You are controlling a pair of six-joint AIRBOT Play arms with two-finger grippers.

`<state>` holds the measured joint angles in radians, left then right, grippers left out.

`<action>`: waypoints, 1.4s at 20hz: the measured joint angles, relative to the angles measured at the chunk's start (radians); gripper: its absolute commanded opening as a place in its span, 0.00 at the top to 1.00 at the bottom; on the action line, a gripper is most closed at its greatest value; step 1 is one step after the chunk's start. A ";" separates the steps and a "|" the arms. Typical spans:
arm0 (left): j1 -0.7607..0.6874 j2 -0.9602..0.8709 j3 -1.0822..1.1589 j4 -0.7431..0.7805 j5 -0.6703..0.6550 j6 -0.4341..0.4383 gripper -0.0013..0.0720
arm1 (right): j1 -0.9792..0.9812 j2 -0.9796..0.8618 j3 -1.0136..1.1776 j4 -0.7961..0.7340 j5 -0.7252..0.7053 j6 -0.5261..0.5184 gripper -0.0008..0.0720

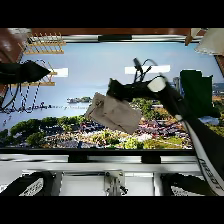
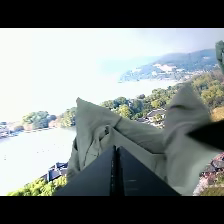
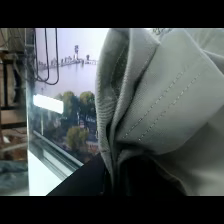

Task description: Fold the shirts.

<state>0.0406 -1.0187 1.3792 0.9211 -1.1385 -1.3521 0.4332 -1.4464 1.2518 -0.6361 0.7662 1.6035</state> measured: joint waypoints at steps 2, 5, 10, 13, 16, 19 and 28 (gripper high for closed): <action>0.023 0.047 0.000 0.005 -0.035 -0.003 0.94 | 0.041 -0.081 0.000 0.074 -0.093 -0.009 0.27; 0.039 0.079 -0.004 0.011 -0.068 -0.006 0.94 | 0.054 -0.137 0.000 0.149 -0.128 -0.040 0.27; 0.046 0.095 -0.040 0.014 -0.085 -0.006 0.94 | -0.089 -0.085 0.001 0.031 0.076 -0.074 0.26; 0.047 0.097 -0.064 0.014 -0.090 -0.005 0.94 | -0.223 -0.034 -0.011 -0.242 0.318 -0.016 0.12; 0.047 0.098 -0.080 0.014 -0.082 -0.005 0.94 | -0.320 -0.009 -0.087 -0.405 0.493 0.020 0.12; 0.048 0.097 -0.087 0.014 -0.066 -0.001 0.94 | -0.342 -0.001 -0.202 -0.393 0.454 0.017 0.12; 0.049 0.097 -0.091 0.014 -0.053 0.012 0.94 | -0.265 -0.095 -0.332 -0.095 0.160 -0.114 0.86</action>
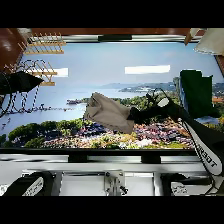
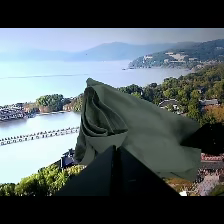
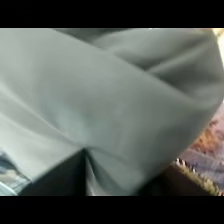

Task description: Fold the shirts.

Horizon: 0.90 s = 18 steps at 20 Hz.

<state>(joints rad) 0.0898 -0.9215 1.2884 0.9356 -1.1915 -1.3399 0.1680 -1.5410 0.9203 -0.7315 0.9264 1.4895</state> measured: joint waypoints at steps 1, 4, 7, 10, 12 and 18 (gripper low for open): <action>0.000 0.000 0.000 0.000 0.000 0.000 0.94 | 0.000 -0.002 0.003 0.040 -0.004 -0.028 0.86; 0.000 0.000 0.000 0.000 0.000 0.000 0.94 | -0.024 0.036 0.057 0.139 0.029 -0.140 0.88; 0.000 0.000 0.000 0.000 0.001 0.000 0.94 | -0.084 0.142 0.177 0.161 0.106 -0.169 0.88; 0.000 -0.003 0.000 0.000 0.001 0.000 0.94 | -0.158 0.258 0.329 0.089 0.199 -0.087 0.88; 0.000 -0.005 0.000 0.000 0.001 0.000 0.94 | -0.206 0.319 0.429 0.002 0.263 -0.024 0.88; 0.000 -0.010 0.000 0.000 0.001 0.000 0.94 | -0.321 0.380 0.609 -0.190 0.311 0.066 0.88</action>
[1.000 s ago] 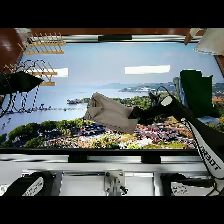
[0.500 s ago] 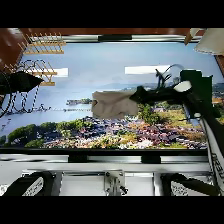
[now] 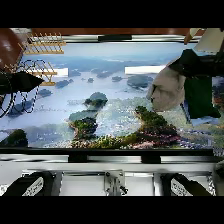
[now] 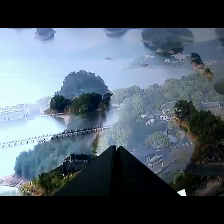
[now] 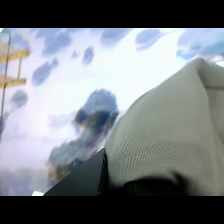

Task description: Fold the shirts.

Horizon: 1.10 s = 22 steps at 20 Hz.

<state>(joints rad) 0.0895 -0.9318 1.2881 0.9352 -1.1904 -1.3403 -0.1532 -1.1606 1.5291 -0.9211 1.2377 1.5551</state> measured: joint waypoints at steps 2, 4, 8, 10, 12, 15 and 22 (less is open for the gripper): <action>-0.001 0.000 0.000 0.000 0.000 0.000 0.94 | -0.016 -0.014 0.017 -0.019 -0.049 0.010 0.88; -0.001 0.000 0.000 0.000 0.000 0.000 0.94 | -0.023 -0.050 0.026 -0.022 -0.125 0.006 0.88; -0.001 0.000 0.000 0.000 0.000 0.000 0.94 | -0.030 -0.135 0.033 -0.003 -0.385 -0.051 0.88; -0.001 -0.001 0.000 0.000 0.000 0.000 0.94 | -0.035 -0.170 0.034 0.000 -0.559 -0.086 0.88; -0.001 -0.003 -0.001 0.000 0.000 -0.009 0.94 | -0.036 -0.194 0.035 -0.011 -0.754 -0.155 0.88; -0.016 -0.004 -0.010 0.000 0.002 -0.037 0.94 | -0.052 -0.236 0.035 -0.045 -1.039 -0.250 0.88; -0.038 -0.005 -0.087 0.000 0.005 -0.058 0.94 | -0.203 -0.327 0.037 -0.047 -1.350 -0.314 0.88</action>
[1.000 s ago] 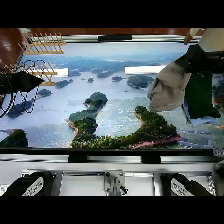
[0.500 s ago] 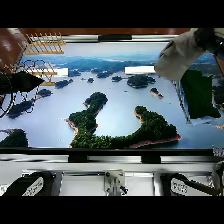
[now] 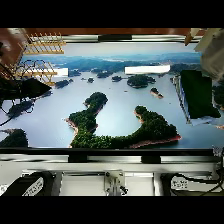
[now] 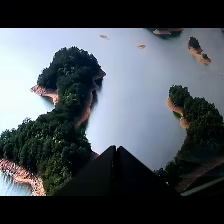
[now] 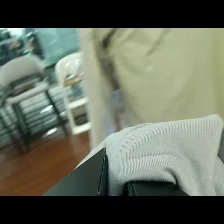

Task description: Fold the shirts.

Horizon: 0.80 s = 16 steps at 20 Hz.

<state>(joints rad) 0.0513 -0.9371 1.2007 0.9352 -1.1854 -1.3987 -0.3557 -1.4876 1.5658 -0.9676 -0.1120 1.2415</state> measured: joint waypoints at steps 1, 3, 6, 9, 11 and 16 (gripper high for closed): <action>0.000 -0.001 -0.013 0.000 0.002 -0.001 0.94 | -0.019 -0.007 0.002 0.000 -0.018 -0.002 0.88; 0.000 -0.001 -0.033 0.000 0.023 -0.002 0.94 | -0.053 -0.021 0.005 0.010 -0.051 -0.005 0.88; 0.000 -0.002 -0.047 0.000 0.056 -0.002 0.94 | -0.081 -0.050 0.006 0.038 -0.082 -0.005 0.88; 0.000 -0.006 -0.053 0.000 0.073 -0.002 0.94 | -0.086 -0.097 0.007 0.061 -0.119 0.018 0.88; 0.000 -0.010 -0.055 0.000 0.078 -0.002 0.94 | -0.083 -0.137 0.013 0.071 -0.170 0.070 0.88; 0.000 -0.021 -0.056 0.000 0.091 -0.002 0.94 | -0.019 -0.256 0.102 0.056 -0.200 0.158 0.88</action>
<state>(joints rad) 0.0509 -0.9585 1.1450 0.9356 -1.0946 -1.4006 -0.3748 -1.7432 1.6676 -0.9115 -0.3115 1.3998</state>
